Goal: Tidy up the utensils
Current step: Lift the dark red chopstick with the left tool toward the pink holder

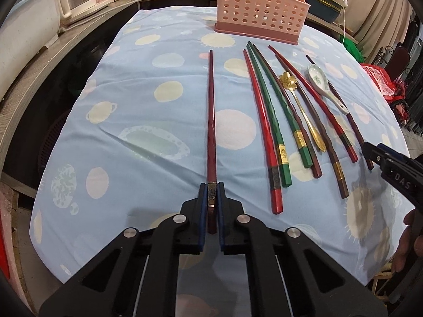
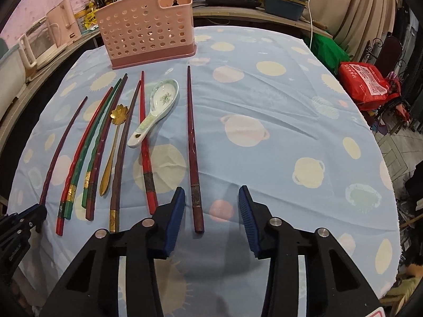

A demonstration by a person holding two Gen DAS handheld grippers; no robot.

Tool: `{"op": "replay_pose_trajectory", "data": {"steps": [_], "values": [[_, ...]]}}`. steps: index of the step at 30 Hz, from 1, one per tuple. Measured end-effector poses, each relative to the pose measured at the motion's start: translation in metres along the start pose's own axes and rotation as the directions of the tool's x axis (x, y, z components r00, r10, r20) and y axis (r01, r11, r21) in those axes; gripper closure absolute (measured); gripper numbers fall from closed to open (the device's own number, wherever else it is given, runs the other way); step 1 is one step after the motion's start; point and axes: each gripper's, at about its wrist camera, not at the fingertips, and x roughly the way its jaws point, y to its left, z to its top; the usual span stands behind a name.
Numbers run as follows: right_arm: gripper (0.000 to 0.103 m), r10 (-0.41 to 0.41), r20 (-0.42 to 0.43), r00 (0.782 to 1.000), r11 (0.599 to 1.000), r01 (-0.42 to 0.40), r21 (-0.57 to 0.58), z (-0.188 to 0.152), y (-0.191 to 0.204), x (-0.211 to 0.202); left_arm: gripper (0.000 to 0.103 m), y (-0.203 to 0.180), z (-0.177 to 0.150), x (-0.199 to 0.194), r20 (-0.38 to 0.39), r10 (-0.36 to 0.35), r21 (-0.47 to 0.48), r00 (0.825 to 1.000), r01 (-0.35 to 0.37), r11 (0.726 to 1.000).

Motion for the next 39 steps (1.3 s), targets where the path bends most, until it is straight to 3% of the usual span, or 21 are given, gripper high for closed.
{"op": "replay_pose_trajectory", "data": {"steps": [7, 21, 31, 39], "values": [[0.094, 0.007, 0.006, 1.0, 1.0, -0.007, -0.009, -0.004, -0.001, 0.003, 0.096, 0.002, 0.0, 0.0, -0.001, -0.01, -0.012, 1.0, 0.01, 1.0], [0.096, 0.026, 0.049, 0.998, 0.999, -0.027, 0.024, -0.016, -0.014, -0.029, 0.096, 0.006, -0.009, -0.023, 0.032, -0.03, -0.032, 0.999, 0.031, 0.999], [0.096, 0.051, 0.147, 0.988, 0.997, -0.058, 0.041, -0.015, -0.025, -0.083, 0.096, 0.01, -0.006, -0.065, 0.111, -0.044, -0.039, 0.993, 0.048, 0.998], [0.096, 0.074, 0.245, 0.967, 0.996, -0.084, 0.028, 0.01, -0.033, -0.126, 0.096, 0.012, 0.018, -0.107, 0.21, -0.031, -0.012, 0.977, 0.034, 0.999]]}}
